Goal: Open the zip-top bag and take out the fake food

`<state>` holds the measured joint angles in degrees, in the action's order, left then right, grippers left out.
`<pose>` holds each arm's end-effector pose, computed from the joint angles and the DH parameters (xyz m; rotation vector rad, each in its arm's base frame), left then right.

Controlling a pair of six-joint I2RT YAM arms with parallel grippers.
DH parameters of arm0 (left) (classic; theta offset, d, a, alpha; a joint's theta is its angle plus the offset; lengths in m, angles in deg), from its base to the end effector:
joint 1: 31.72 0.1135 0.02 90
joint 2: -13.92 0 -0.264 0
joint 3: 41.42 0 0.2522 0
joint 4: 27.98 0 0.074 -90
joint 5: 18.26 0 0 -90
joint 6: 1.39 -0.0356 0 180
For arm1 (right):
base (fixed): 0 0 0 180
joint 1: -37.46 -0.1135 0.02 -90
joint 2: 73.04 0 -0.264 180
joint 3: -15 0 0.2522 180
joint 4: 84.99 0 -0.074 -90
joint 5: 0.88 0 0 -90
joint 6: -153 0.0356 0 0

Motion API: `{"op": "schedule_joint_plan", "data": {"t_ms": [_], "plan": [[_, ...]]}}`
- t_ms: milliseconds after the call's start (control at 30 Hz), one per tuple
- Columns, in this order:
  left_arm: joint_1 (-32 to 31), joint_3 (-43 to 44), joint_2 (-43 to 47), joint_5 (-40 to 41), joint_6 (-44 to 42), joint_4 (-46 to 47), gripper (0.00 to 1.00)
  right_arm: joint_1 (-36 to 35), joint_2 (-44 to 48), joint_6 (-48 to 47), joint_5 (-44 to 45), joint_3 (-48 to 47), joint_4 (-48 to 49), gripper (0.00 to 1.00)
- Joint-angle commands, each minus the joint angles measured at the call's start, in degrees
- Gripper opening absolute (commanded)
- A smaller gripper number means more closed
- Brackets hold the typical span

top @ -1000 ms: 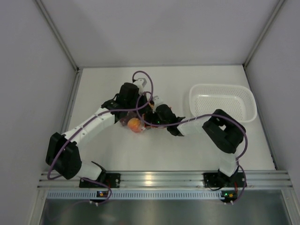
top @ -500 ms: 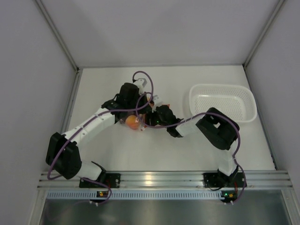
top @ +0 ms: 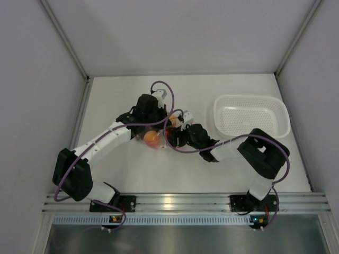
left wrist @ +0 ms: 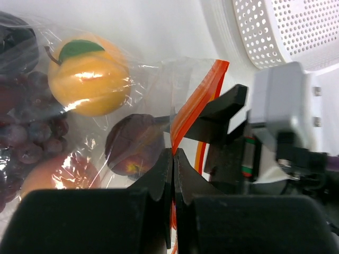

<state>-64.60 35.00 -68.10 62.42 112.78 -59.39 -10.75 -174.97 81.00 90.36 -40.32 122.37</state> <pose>0.2669 -0.1794 0.2846 0.2683 2.2902 -0.7135 0.2347 0.2614 0.1524 -0.5014 1.9162 0.7501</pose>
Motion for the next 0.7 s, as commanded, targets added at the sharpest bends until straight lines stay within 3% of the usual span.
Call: {"op": "schedule_joint_plan", "data": {"t_ms": [0,500,667], "plan": [[0.28,0.01,0.1,0.97,0.71,2.27,0.0,0.22,6.99,-0.51,1.13,1.92,3.79,0.38],[0.89,-1.83,1.86,6.86,4.84,4.55,0.0,0.13,24.75,-2.71,5.09,3.5,-15.18,0.37],[1.15,-2.18,1.95,7.65,4.93,4.55,0.0,0.83,30.29,-3.06,10.62,2.37,-22.39,0.37]]}}
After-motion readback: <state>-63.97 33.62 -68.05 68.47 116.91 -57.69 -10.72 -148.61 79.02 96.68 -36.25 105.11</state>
